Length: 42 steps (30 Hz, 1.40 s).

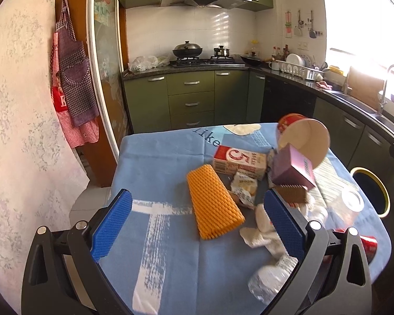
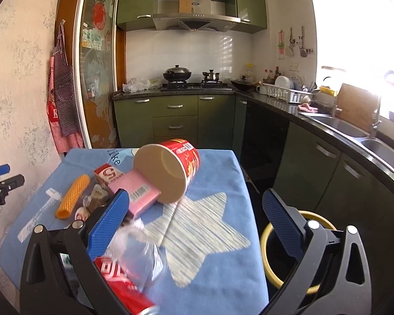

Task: Collect trash
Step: 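Grasp the red paper noodle cup with the right gripper and lift, then carry the noodle cup over the yellow bin and open the right gripper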

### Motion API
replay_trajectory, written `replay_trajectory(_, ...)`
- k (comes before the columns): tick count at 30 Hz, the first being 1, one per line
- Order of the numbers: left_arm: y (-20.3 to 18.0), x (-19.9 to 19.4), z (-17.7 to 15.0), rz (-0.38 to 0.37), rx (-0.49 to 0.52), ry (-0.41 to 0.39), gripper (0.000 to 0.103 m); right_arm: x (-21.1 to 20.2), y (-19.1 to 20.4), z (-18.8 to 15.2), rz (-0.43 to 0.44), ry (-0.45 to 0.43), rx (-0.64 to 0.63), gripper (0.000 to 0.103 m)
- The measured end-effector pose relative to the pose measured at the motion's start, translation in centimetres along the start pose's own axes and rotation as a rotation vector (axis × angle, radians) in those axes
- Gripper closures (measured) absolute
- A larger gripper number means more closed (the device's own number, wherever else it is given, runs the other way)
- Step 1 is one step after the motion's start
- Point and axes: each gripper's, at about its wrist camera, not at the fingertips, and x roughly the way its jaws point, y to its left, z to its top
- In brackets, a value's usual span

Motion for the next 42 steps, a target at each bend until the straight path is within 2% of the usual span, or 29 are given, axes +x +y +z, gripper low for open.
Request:
replay_trajectory(1,0.2,0.9,0.4,0.003,-0.005,0.002,0.004,1.2,-0.1,0.5,0.009,0.010,-0.008,0.010)
replay_trajectory(3,0.6,2.8,1.4,0.006,-0.012,0.003,0.004,3.8,0.3,1.1,0.017,0.042,-0.035,0.028)
replay_trajectory(10,1.1,9.3,4.3,0.010,-0.025,0.006,0.004,13.2,2.2,1.6,0.014,0.126,-0.171,0.045)
replay_trajectory(14,1.3,12.1,4.8,-0.010,-0.049,0.015,0.004,17.7,2.8,1.6,-0.053,0.154,-0.224,0.060)
replay_trajectory(16,0.9,13.1,4.5,-0.012,-0.048,0.021,0.004,19.0,2.8,2.0,-0.096,0.144,-0.230,0.072)
replay_trajectory(18,0.8,14.3,4.1,-0.019,-0.038,0.038,0.004,19.9,2.5,2.6,-0.129,0.132,-0.228,0.091)
replay_trajectory(20,0.5,15.2,3.7,-0.036,-0.033,0.062,0.004,21.1,1.8,3.5,-0.162,0.125,-0.219,0.097)
replay_trajectory(25,0.2,16.0,2.6,-0.064,-0.031,0.079,0.004,24.6,-0.4,6.4,-0.154,0.201,-0.126,0.100)
replay_trajectory(28,0.0,15.9,2.4,-0.072,-0.028,0.076,0.004,26.3,-2.2,8.2,-0.100,0.276,-0.029,0.100)
replay_trajectory(31,-0.1,15.8,2.3,-0.086,-0.027,0.070,0.004,26.2,-4.4,9.3,-0.033,0.352,0.068,0.101)
replay_trajectory(37,-0.6,14.7,2.2,-0.123,-0.014,0.062,0.004,20.1,-11.0,9.4,0.014,0.475,0.209,0.100)
replay_trajectory(42,-1.5,13.8,2.2,-0.143,0.016,0.047,0.004,12.5,-18.2,7.2,-0.072,0.586,0.304,0.100)
